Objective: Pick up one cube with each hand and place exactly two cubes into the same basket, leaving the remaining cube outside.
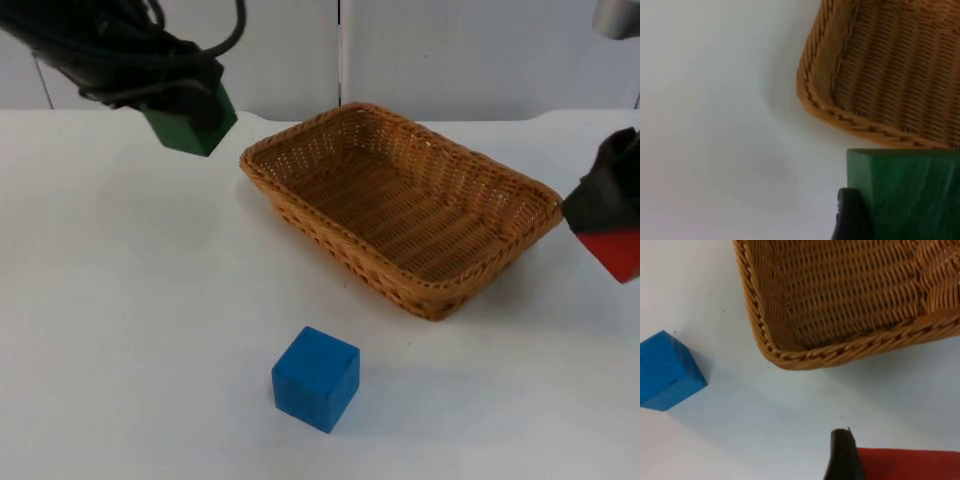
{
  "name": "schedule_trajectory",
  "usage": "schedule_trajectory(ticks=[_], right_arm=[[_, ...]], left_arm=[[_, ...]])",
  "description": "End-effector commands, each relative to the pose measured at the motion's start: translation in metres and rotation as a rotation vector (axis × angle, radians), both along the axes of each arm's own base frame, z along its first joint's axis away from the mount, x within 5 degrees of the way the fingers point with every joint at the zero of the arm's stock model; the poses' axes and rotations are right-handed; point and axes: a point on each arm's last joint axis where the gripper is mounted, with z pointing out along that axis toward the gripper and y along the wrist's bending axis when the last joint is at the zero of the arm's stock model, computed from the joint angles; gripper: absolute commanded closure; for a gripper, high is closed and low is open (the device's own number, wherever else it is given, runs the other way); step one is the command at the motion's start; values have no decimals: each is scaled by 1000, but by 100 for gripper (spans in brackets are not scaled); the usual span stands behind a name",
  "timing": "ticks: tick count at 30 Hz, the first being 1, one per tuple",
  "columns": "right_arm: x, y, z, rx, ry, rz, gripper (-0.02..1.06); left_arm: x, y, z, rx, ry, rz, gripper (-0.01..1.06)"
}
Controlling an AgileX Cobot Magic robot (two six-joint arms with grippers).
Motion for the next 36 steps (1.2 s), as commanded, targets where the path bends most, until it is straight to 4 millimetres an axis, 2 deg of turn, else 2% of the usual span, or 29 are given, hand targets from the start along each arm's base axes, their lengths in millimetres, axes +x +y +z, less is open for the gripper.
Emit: schedule_trajectory(ticks=[1, 4, 5, 9, 10, 15, 16, 19, 22, 25, 32, 36], right_arm=[[6, 1, 2, 7, -7, -5, 105], [17, 7, -4, 4, -4, -6, 105], [17, 7, -4, 4, -4, -6, 105], [45, 21, -12, -1, 6, -6, 105], [45, 21, -12, -1, 6, -6, 105], [81, 40, -22, -2, 8, -6, 105], [81, 40, -22, -2, 8, -6, 105], [102, 51, -28, 1, 4, -6, 105], [114, 57, -32, 3, 0, -5, 105], [127, 63, -44, 3, -1, -6, 105], [145, 72, -60, 22, -57, -7, 105], [154, 76, -71, 20, -54, -7, 105]], left_arm=[[7, -6, 0, -12, -11, -6, 105], [23, -13, -3, -35, -18, -2, 105], [23, -13, -3, -35, -18, -2, 105], [38, -21, -11, -69, -16, -7, 105], [38, -21, -11, -69, -16, -7, 105], [49, -31, -21, -85, -24, -39, 105], [49, -31, -21, -85, -24, -39, 105], [55, -39, -25, -77, -40, -65, 105], [61, -41, -28, -76, -46, -64, 105], [69, -43, -36, -77, -45, -63, 105], [79, -51, -53, -120, -33, -82, 105], [80, -65, -59, -130, -35, -152, 105]])
